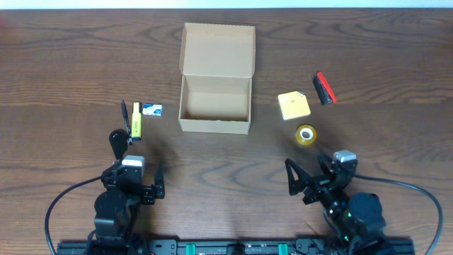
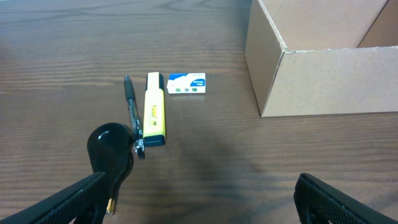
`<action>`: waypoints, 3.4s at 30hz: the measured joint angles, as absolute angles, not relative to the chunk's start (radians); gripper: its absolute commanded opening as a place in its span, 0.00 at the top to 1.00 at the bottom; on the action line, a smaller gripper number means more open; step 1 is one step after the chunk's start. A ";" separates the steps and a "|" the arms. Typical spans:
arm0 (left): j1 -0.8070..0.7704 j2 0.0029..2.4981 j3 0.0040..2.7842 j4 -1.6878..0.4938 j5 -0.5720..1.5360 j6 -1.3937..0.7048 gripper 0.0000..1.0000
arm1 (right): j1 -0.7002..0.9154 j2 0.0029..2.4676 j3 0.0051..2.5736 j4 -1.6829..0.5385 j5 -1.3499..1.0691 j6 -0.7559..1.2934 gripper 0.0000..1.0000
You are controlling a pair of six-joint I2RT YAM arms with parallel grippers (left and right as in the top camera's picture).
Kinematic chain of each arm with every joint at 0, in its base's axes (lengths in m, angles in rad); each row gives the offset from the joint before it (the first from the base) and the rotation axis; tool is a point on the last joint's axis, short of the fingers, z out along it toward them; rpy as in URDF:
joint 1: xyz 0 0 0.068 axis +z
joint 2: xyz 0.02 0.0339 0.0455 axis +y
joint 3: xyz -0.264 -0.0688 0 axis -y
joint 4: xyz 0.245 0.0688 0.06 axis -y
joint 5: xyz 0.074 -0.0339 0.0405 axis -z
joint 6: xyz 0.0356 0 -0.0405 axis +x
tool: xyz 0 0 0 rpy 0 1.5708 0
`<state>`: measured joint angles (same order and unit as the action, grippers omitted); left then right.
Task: Pack container
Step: 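Move the right gripper over the yellow spiral notepad, then lower the right gripper and grasp the yellow notepad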
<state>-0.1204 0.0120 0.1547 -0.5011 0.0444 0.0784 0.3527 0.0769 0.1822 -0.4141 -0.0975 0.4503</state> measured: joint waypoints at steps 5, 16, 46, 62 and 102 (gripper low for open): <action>-0.120 0.012 0.155 -0.501 0.044 0.078 0.05 | 0.353 0.283 0.320 -0.440 -0.102 0.387 0.01; -0.120 0.011 0.155 -0.501 0.044 0.078 0.05 | 0.353 0.917 0.808 -0.585 -0.083 0.226 0.01; -0.120 0.011 0.155 -0.501 0.044 0.078 0.05 | 0.218 1.594 0.992 -0.361 0.019 -0.066 0.01; -0.120 0.011 0.155 -0.501 0.044 0.078 0.05 | 0.205 1.815 1.028 -0.340 0.064 -0.018 0.01; -0.120 0.011 0.155 -0.501 0.044 0.078 0.05 | 0.179 1.901 1.035 -0.203 0.017 -0.004 0.02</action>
